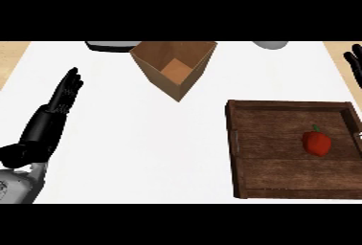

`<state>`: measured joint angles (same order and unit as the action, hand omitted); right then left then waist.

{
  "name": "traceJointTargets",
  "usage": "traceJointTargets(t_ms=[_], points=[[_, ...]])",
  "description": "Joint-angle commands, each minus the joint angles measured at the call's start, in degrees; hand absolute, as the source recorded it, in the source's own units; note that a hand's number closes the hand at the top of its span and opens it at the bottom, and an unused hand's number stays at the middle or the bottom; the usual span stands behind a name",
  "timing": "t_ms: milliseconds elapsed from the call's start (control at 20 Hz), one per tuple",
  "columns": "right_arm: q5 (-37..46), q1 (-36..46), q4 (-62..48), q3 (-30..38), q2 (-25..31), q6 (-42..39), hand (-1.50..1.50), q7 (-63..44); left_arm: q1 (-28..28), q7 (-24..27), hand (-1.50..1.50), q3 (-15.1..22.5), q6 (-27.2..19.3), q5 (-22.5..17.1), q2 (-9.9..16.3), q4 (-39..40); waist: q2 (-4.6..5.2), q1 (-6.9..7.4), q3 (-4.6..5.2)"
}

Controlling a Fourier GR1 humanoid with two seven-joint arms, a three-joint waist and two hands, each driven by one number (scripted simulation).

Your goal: Pick the bell pepper from the tray and place it in the cardboard box

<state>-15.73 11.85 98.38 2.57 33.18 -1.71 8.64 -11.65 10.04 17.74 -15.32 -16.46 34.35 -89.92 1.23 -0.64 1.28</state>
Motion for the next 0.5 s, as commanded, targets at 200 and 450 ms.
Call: traceJointTargets(t_ms=[200,450], points=[[8.1,-10.9,-12.6,6.0,-8.9,24.8,-1.5,-12.9,1.4,-3.1,0.0,4.1,1.6,0.1,-2.0,0.0,-0.25,-2.65,-1.25],[26.2,-19.5,-20.1,4.4,-0.4,32.4,-1.5,-15.1,1.5,-4.4,0.0,5.9,2.7,-0.1,-2.8,0.6,1.98,-3.85,-0.47]])
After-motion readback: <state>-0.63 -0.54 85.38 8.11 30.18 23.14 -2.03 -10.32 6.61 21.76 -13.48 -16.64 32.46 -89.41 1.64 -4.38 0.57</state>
